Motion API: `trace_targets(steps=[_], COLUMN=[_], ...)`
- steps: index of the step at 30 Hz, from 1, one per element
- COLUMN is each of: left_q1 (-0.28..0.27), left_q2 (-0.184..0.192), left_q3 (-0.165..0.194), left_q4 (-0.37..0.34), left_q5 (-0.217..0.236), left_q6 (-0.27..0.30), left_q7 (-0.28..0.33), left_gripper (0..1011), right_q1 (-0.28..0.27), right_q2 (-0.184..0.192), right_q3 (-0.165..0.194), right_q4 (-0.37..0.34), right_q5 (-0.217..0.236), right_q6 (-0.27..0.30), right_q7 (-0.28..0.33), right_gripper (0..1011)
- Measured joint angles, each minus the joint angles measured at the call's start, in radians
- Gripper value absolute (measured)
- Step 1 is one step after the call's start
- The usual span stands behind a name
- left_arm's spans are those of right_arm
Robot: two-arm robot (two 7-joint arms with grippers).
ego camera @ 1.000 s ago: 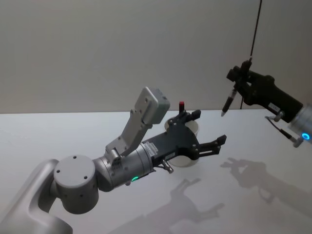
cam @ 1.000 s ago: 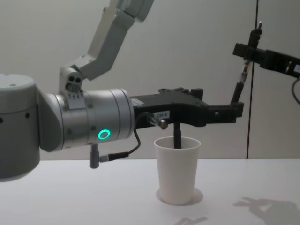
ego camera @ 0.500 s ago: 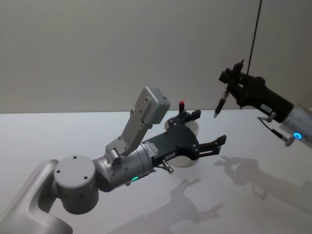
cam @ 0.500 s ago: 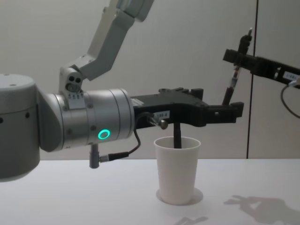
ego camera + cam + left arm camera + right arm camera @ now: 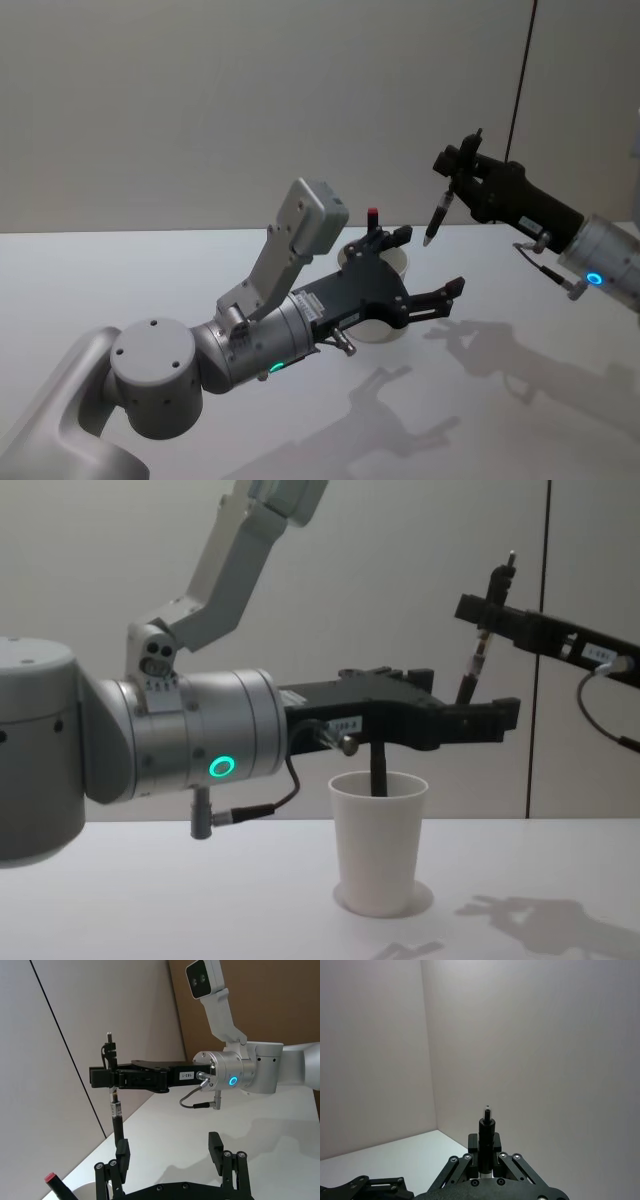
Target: Place the pen into the pen holder.
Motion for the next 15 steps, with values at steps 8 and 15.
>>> trace_targets(steps=[8,15], left_q1=[0.0,0.0], left_q2=[0.0,0.0], left_q3=[0.0,0.0], left_q4=[0.0,0.0], left_q5=[0.0,0.0], left_q6=[0.0,0.0], left_q7=[0.0,0.0], left_gripper=[1000,1000], right_q1=[0.027,0.05], right_q2=[-0.013,-0.023], right_q3=[-0.011,-0.02], right_q4=[0.053,0.1], right_q5=[0.004,0.003], right_q6=[-0.019,-0.03], right_q7=[0.015,0.02], right_gripper=[130,130])
